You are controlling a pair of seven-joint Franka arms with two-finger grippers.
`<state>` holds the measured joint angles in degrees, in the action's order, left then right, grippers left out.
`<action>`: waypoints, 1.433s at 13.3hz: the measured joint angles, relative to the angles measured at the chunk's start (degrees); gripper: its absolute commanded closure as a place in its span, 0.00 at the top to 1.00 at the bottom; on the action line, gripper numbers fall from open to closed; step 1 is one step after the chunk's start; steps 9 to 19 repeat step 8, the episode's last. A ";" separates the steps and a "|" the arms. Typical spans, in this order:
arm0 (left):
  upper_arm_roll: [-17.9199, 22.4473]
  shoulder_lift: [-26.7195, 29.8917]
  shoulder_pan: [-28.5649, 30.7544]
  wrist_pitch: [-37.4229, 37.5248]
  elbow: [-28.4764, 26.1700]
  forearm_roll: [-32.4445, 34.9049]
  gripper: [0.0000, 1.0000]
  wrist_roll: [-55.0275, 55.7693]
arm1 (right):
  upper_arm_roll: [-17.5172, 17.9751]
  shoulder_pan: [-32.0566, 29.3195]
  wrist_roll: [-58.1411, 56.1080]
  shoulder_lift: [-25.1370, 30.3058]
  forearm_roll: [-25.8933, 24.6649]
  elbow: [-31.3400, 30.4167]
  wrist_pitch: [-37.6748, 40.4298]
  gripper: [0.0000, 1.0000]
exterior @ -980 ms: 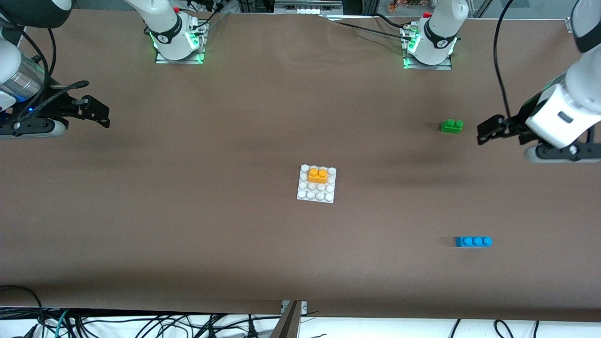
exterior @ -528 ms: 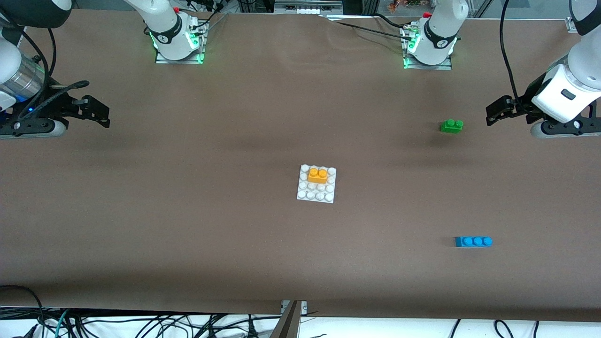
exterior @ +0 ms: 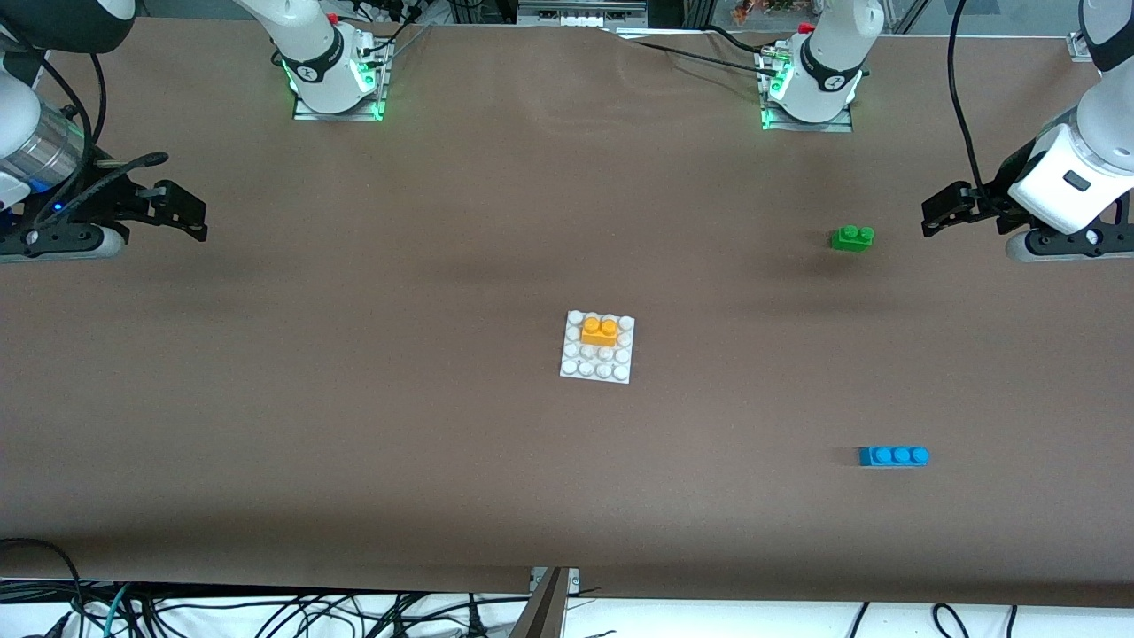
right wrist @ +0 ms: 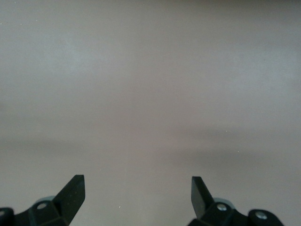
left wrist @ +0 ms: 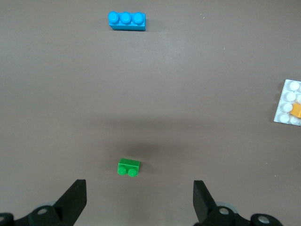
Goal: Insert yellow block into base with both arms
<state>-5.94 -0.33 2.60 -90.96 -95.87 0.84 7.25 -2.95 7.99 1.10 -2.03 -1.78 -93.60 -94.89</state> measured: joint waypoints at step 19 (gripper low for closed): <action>0.07 -0.28 0.01 -0.24 0.62 0.00 1.00 0.00 | 0.00 0.00 0.00 0.00 0.00 0.00 0.00 1.00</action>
